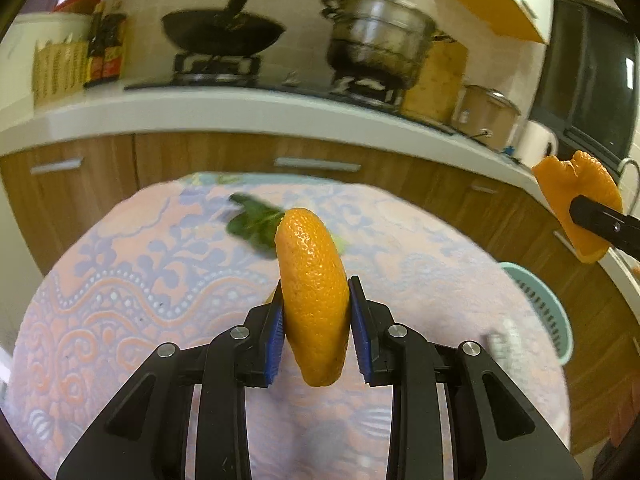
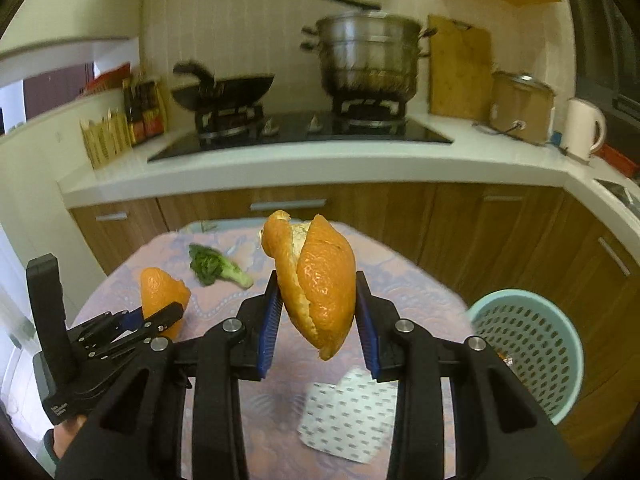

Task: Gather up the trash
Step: 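Carry both orange peels over the blue wastebasket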

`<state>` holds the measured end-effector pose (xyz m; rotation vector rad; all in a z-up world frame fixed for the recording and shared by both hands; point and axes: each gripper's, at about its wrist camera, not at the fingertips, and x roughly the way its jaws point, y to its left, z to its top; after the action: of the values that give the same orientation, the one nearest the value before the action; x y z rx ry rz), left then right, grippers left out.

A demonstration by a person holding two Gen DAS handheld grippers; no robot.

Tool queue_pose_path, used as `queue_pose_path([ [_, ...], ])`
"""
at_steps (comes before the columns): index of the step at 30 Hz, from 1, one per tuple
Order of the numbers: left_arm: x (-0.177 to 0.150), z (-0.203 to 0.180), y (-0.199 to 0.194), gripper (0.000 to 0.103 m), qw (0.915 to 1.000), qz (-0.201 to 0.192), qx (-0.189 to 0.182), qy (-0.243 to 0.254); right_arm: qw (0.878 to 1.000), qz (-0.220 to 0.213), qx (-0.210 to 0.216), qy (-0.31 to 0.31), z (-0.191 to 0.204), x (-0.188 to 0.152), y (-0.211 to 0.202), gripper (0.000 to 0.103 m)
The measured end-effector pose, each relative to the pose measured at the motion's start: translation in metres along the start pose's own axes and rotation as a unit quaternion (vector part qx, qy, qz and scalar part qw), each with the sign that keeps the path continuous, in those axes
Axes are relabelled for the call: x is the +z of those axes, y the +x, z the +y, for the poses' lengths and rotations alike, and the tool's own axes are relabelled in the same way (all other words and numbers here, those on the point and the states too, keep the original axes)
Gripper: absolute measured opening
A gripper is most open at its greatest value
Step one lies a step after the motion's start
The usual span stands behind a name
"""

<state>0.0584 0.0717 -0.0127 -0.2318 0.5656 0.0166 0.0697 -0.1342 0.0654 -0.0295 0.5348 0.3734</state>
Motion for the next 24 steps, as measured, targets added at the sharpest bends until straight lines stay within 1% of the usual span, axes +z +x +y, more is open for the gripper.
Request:
queue_pose_path([
  [2,0.006,-0.014,-0.009,0.028,0.9999,-0.006,-0.007,0.013,1.000,-0.016,-0.009,0.010,-0.015,0.002,-0.018,0.032],
  [6,0.025,-0.048,-0.023,0.028,0.9988,-0.014,-0.032,0.035,0.999,-0.029,-0.021,0.036,-0.047,0.005,-0.040,0.032],
  [9,0.034,-0.081,-0.030,0.028,0.9968,-0.022,-0.042,0.064,0.996,-0.039,-0.045,0.058,-0.079,0.003,-0.056,0.032],
  [11,0.038,-0.104,-0.032,0.028,0.9949,-0.021,-0.057,0.081,0.995,-0.042,-0.058,0.072,-0.099,-0.001,-0.062,0.032],
  [15,0.043,-0.146,-0.027,0.028,0.9906,-0.006,-0.086,0.106,0.989,-0.039,-0.077,0.116,-0.145,-0.012,-0.068,0.032],
  [19,0.043,-0.188,-0.012,0.028,0.9848,0.020,-0.116,0.127,0.983,-0.033,-0.092,0.156,-0.190,-0.028,-0.069,0.032],
  [21,0.042,-0.212,-0.002,0.028,0.9808,0.032,-0.126,0.146,0.980,-0.028,-0.097,0.171,-0.206,-0.034,-0.067,0.032],
  [24,0.041,-0.235,0.015,0.028,0.9761,0.048,-0.134,0.164,0.975,-0.017,-0.108,0.193,-0.229,-0.044,-0.059,0.032],
])
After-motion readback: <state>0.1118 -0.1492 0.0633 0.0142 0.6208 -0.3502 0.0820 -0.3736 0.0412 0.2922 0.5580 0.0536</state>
